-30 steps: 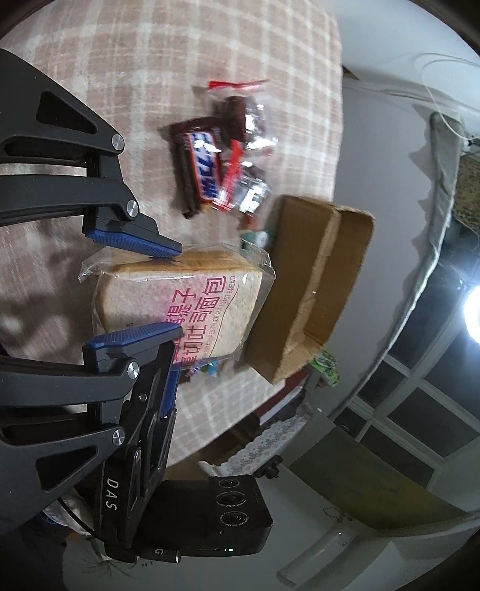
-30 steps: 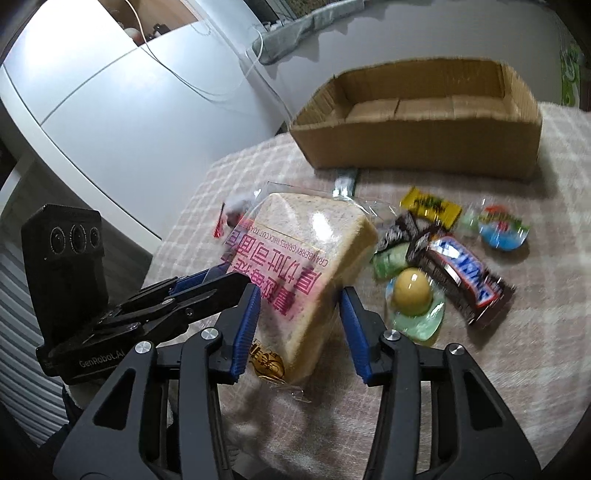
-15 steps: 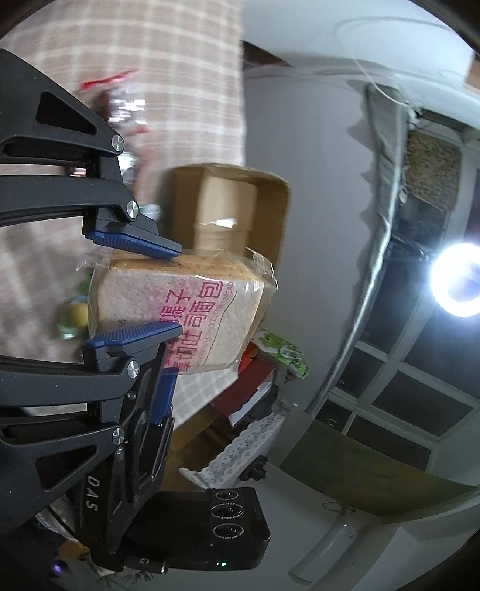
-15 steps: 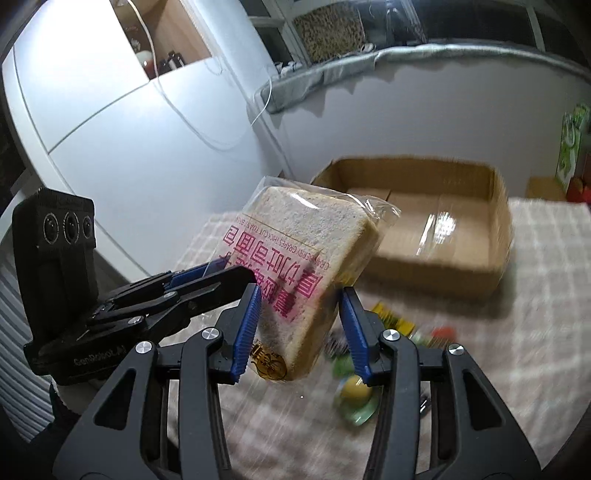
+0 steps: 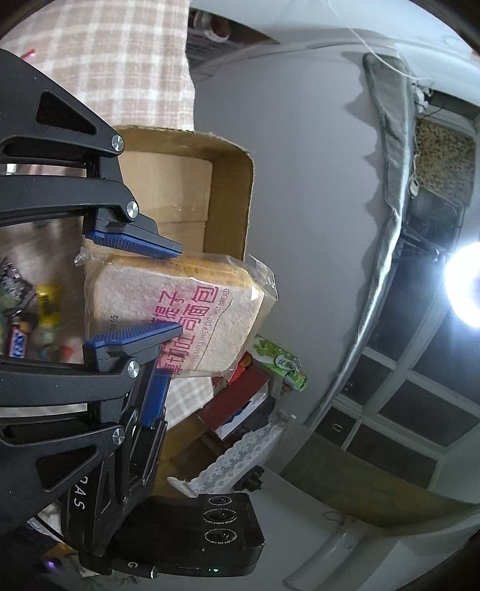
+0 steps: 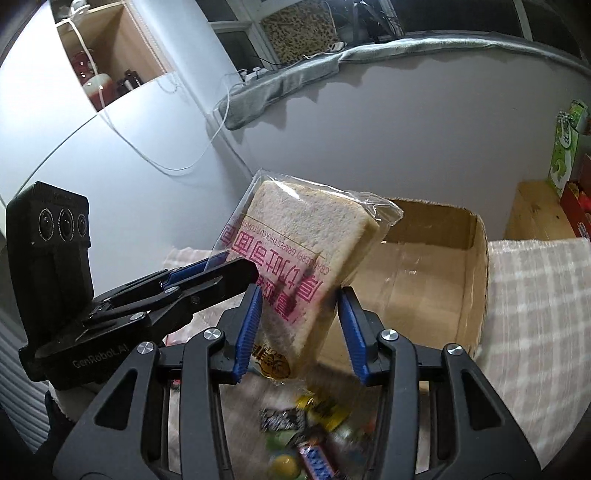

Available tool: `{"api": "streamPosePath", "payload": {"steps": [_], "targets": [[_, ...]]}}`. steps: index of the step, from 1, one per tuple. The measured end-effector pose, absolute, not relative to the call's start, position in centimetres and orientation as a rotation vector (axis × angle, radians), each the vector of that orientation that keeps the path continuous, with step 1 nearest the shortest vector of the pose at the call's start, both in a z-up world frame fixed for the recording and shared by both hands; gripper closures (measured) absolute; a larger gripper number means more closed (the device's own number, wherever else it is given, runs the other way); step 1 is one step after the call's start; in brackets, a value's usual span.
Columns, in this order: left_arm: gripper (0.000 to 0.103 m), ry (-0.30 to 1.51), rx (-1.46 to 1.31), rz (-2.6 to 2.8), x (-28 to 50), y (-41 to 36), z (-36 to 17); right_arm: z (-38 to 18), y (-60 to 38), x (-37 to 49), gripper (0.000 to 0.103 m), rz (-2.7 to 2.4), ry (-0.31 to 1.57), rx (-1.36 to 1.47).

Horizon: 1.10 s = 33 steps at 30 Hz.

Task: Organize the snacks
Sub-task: 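Lift the bread loaf with the right gripper and release it into the box, then move the right gripper back over the Snickers bar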

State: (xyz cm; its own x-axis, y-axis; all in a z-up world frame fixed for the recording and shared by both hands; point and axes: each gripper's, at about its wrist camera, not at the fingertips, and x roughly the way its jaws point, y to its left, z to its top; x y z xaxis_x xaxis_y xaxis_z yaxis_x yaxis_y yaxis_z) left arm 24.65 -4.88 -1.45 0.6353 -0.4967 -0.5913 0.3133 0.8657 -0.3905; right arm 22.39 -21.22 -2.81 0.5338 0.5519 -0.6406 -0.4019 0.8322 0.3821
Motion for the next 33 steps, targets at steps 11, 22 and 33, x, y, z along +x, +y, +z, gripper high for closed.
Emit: {"api": "streamPosePath", "payload": {"steps": [11, 22, 33], "targets": [[0.070, 0.767, -0.208, -0.396, 25.7, -5.4, -1.9, -3.4, -20.5, 24.6, 0.055, 0.547, 0.840, 0.141], [0.054, 0.654, -0.058, -0.231, 22.6, -3.8, 0.1, -2.2, -21.4, 22.4, 0.019, 0.466, 0.770, 0.054], [0.038, 0.575, 0.030, -0.192, 16.4, -3.6, 1.5, -1.6, -21.9, 16.9, 0.019, 0.540, 0.715, 0.064]]}}
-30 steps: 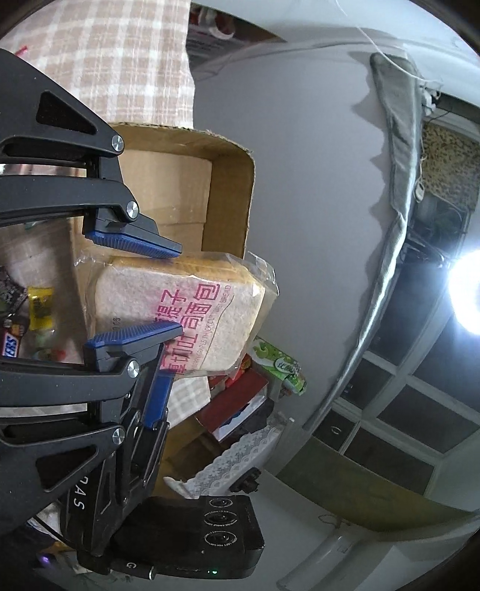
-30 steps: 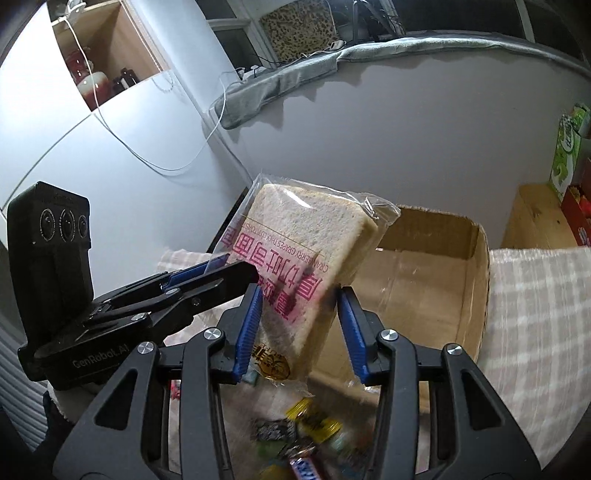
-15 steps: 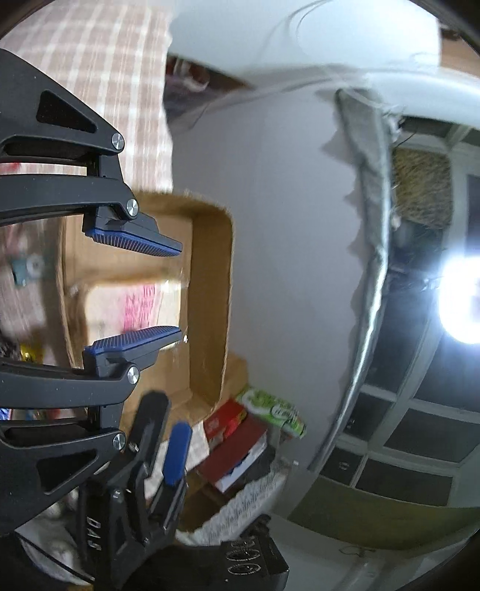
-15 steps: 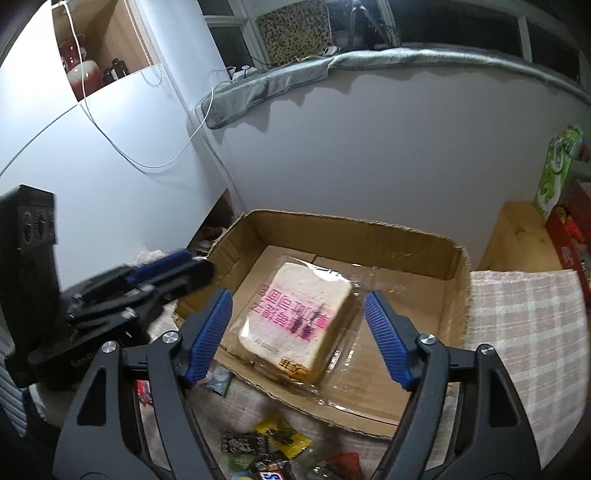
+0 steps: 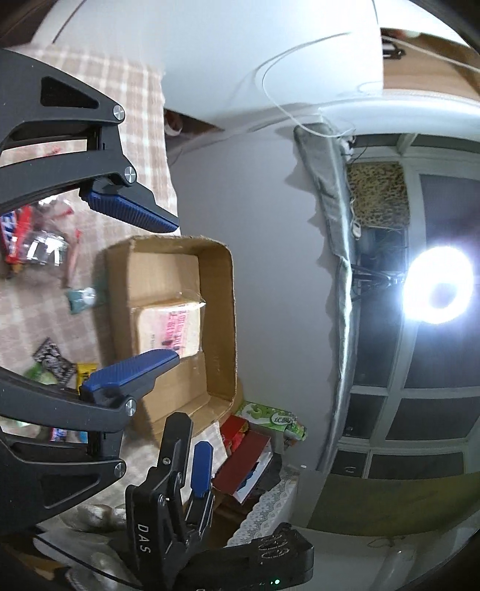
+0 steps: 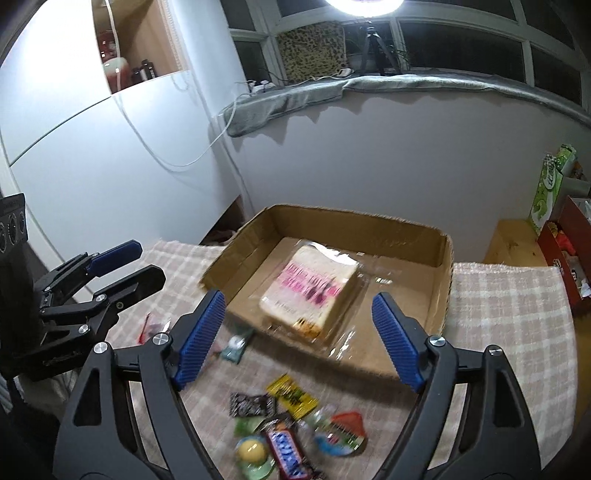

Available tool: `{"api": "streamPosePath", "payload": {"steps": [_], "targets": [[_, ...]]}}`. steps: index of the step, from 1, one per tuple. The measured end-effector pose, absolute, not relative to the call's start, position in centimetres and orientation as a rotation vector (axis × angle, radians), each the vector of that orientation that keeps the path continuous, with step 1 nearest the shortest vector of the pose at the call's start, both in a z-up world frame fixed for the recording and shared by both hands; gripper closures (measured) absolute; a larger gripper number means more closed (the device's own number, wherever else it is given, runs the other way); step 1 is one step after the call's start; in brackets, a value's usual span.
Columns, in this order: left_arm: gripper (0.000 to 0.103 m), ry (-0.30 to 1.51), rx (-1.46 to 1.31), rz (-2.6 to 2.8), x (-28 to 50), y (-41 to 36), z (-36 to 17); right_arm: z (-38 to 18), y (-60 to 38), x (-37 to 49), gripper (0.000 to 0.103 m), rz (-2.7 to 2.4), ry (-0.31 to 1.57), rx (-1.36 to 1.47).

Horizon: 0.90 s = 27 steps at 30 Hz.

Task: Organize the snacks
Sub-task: 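Move the right gripper back over the Snickers bar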

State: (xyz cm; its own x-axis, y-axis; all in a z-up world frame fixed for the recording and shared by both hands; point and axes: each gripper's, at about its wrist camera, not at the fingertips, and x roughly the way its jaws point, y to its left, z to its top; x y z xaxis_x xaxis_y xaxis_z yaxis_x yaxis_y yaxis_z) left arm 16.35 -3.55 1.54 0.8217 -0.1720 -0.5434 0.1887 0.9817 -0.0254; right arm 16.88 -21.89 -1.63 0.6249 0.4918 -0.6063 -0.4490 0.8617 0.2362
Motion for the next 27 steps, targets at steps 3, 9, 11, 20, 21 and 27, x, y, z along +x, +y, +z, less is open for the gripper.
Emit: {"api": "streamPosePath", "payload": {"steps": [3, 9, 11, 20, 21, 27], "targets": [[0.038, 0.562, 0.035, -0.185, 14.9, -3.3, 1.7, -1.7, -21.5, 15.5, 0.019, 0.546, 0.712, 0.034], [0.038, 0.577, 0.034, -0.189, 12.9, -2.5, 0.7, -2.0, -20.5, 13.0, 0.018, 0.533, 0.722, -0.073], [0.038, 0.586, 0.045, -0.185, 12.4, -2.2, 0.2, -2.5, -20.2, 12.3, 0.018, 0.529, 0.741, -0.091], [0.038, 0.625, 0.050, -0.159, 11.4, -0.2, -1.9, -4.4, -19.9, 10.8, 0.017, 0.523, 0.799, -0.133], [0.038, 0.625, 0.049, -0.160, 11.3, -0.1, -2.0, -4.5, -19.9, 10.7, 0.017, 0.523, 0.802, -0.132], [0.038, 0.642, -0.024, -0.149, 11.2, 3.2, -2.3, -4.9, -20.6, 10.2, 0.017, 0.520, 0.814, -0.138]]}}
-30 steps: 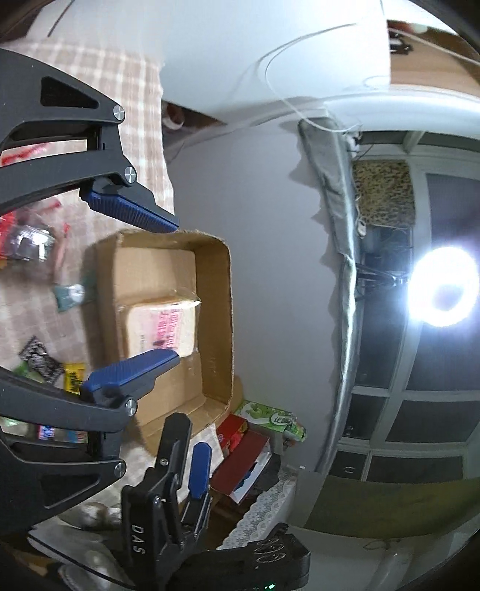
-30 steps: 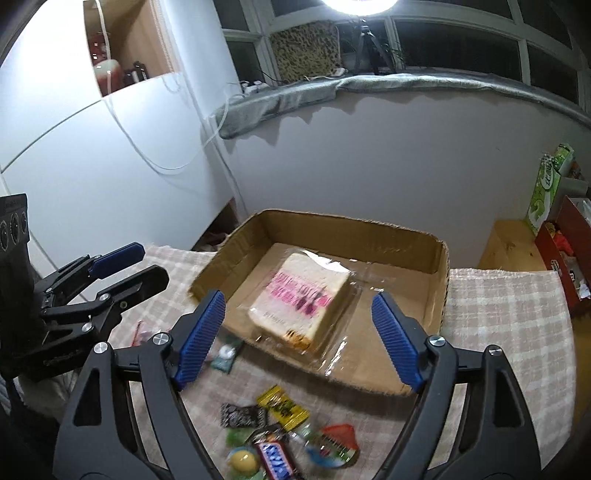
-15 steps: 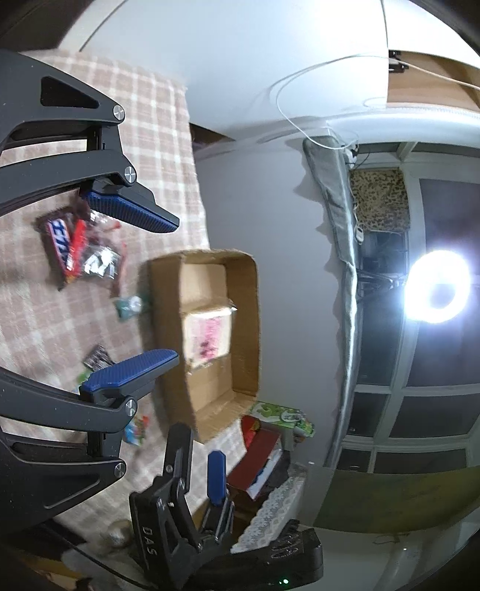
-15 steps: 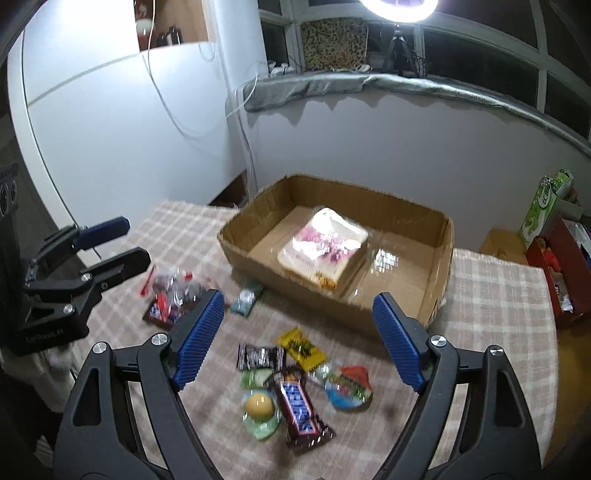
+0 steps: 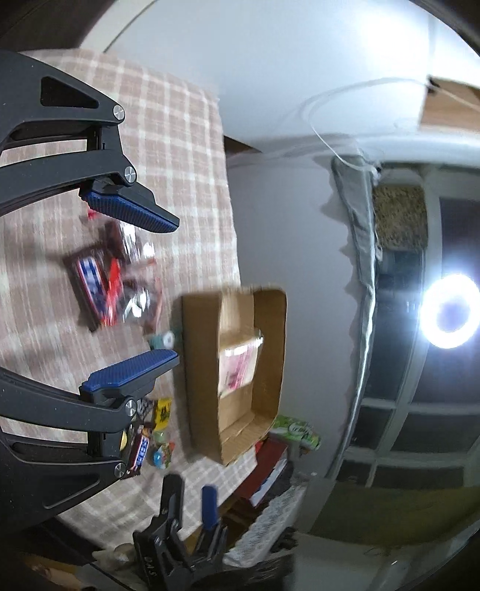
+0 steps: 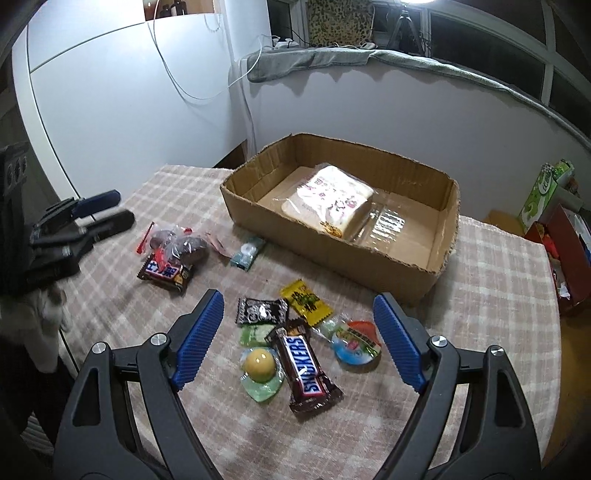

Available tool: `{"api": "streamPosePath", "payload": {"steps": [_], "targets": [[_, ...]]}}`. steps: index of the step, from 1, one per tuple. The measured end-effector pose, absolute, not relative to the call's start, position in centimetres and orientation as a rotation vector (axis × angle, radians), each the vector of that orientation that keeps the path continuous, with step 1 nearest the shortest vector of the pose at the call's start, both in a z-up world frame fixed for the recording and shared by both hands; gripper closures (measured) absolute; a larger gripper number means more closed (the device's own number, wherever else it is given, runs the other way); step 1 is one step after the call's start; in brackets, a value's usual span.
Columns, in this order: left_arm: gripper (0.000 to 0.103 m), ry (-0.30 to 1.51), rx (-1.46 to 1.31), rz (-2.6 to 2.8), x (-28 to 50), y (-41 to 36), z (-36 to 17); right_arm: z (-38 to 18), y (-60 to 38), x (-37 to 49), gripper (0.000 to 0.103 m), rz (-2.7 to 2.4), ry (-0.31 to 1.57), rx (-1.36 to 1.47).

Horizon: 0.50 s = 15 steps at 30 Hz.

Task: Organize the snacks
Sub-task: 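Move the right gripper back over the Snickers bar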

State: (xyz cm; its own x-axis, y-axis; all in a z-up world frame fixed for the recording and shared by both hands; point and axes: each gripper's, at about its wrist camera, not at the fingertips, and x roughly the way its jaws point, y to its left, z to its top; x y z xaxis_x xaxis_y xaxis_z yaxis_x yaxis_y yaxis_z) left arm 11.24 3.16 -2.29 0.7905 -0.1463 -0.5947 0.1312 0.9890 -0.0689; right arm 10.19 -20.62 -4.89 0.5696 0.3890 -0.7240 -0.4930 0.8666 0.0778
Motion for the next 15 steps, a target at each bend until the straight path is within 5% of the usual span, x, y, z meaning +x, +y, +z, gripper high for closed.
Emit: {"api": "streamPosePath", "payload": {"steps": [15], "targets": [[0.038, 0.731, -0.252, -0.135, 12.7, 9.7, -4.4, -7.5, -23.8, 10.0, 0.017, 0.526, 0.919, -0.061]]}}
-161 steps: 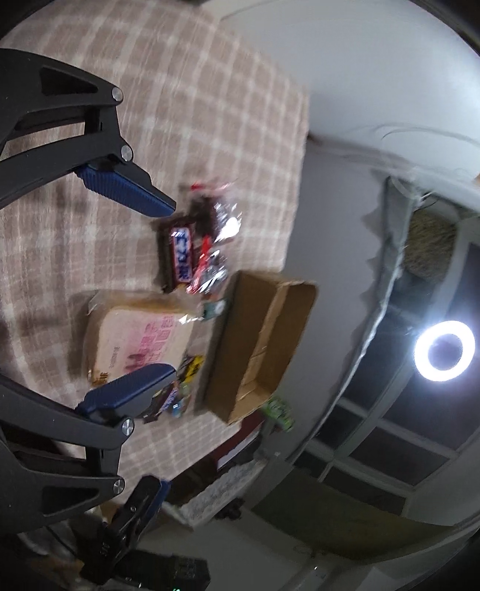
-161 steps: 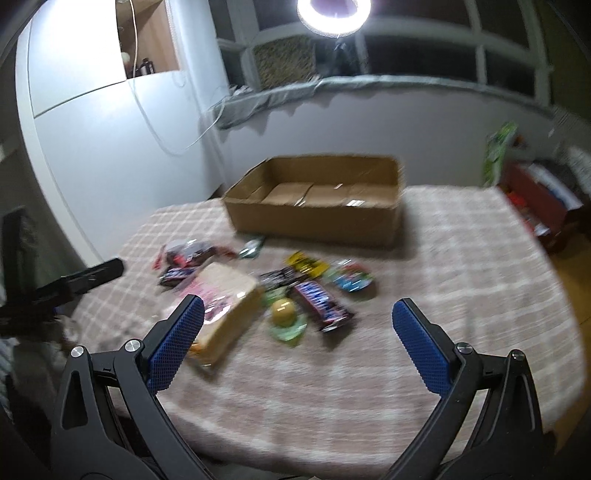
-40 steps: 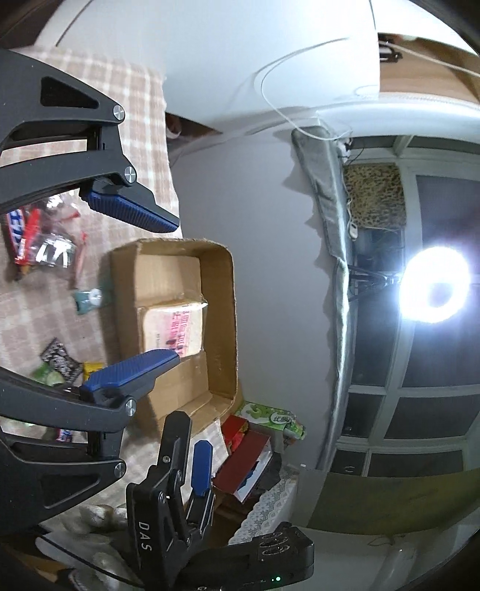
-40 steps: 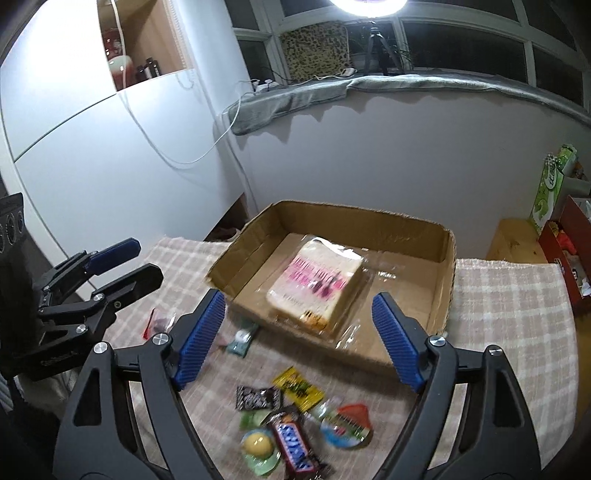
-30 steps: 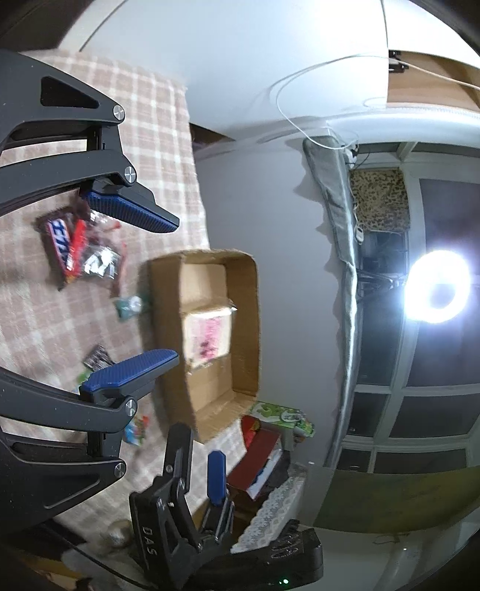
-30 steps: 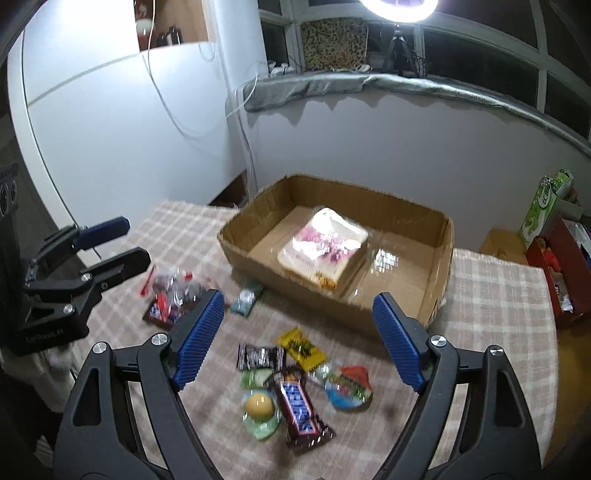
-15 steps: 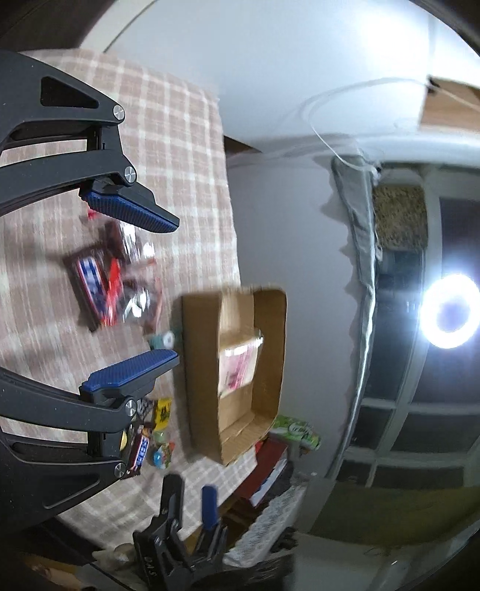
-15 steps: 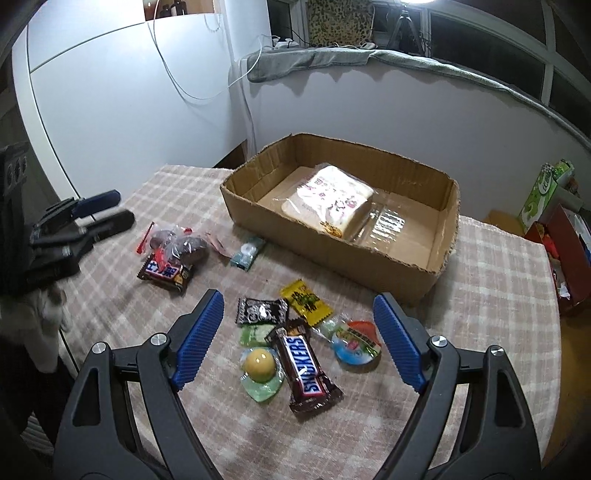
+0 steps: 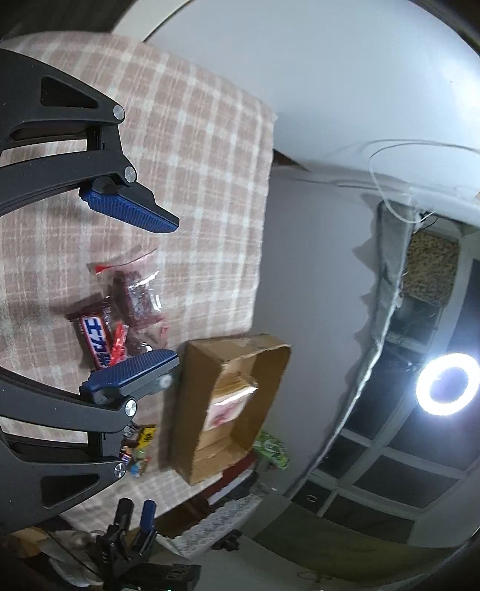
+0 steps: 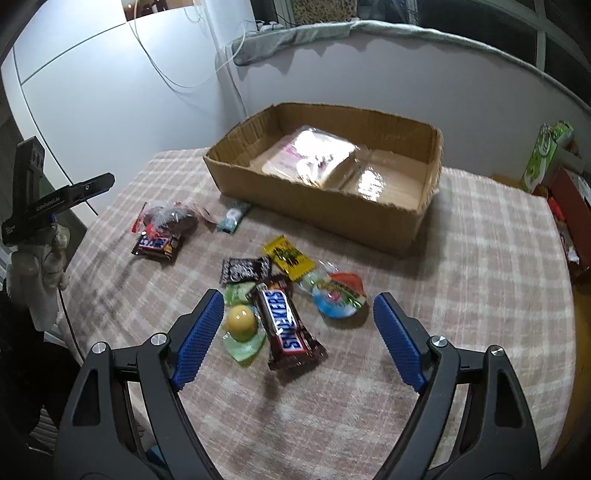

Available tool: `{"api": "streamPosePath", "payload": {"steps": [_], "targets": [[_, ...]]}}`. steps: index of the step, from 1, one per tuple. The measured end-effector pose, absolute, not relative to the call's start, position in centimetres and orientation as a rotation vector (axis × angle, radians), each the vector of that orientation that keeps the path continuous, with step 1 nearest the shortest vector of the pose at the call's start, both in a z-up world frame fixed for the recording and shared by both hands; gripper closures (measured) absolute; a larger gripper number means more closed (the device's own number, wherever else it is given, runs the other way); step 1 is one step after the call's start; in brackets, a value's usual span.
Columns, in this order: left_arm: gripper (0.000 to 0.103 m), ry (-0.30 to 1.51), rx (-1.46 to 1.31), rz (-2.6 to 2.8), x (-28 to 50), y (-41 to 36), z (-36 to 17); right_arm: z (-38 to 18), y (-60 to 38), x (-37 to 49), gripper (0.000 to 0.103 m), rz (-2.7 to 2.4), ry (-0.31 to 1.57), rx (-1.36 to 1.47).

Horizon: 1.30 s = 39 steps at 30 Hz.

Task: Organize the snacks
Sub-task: 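Move the right gripper back over the Snickers bar, then grasp the Snickers bar with the right gripper while the left grasps the brown snack bag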

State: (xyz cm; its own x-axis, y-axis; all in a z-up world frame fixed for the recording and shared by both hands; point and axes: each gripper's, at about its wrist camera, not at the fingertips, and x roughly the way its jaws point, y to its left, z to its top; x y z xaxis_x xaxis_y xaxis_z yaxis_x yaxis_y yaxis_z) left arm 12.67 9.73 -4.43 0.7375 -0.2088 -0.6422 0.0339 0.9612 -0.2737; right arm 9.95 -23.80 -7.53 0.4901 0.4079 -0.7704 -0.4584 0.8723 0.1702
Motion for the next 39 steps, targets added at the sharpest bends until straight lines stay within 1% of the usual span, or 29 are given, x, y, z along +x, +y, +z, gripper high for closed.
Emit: {"api": "streamPosePath", "payload": {"steps": [2, 6, 9, 11, 12, 13, 26, 37, 39], "targets": [[0.038, 0.750, -0.245, -0.135, 13.0, 9.4, -4.9, -8.0, -24.0, 10.0, 0.018, 0.530, 0.937, -0.057], [0.038, 0.770, -0.250, -0.133, 13.4, 9.7, -5.6, -8.6, -23.8, 10.1, 0.028, 0.550, 0.964, -0.066], [0.038, 0.787, -0.259, -0.131, 13.7, 10.0, -6.1, -9.2, -23.4, 10.2, 0.029, 0.570, 0.986, -0.067], [0.038, 0.808, -0.270, -0.142, 13.9, 10.0, -6.7, -9.7, -23.0, 10.3, 0.035, 0.587, 1.007, -0.076], [0.038, 0.815, -0.271, -0.144, 14.0, 9.9, -6.9, -9.9, -22.8, 10.4, 0.041, 0.592, 1.013, -0.079], [0.038, 0.821, -0.269, -0.145, 14.1, 9.9, -7.1, -10.1, -22.6, 10.4, 0.043, 0.597, 1.020, -0.082], [0.038, 0.902, -0.195, -0.137, 15.7, 8.0, -9.5, -11.4, -21.4, 11.2, 0.044, 0.612, 1.051, -0.119], [0.038, 0.914, -0.185, -0.167, 16.5, 7.2, -10.0, -11.6, -20.4, 11.2, 0.044, 0.632, 1.058, -0.126], [0.039, 0.916, -0.180, -0.179, 16.4, 7.0, -10.1, -11.6, -20.4, 11.1, 0.046, 0.637, 1.063, -0.125]]}}
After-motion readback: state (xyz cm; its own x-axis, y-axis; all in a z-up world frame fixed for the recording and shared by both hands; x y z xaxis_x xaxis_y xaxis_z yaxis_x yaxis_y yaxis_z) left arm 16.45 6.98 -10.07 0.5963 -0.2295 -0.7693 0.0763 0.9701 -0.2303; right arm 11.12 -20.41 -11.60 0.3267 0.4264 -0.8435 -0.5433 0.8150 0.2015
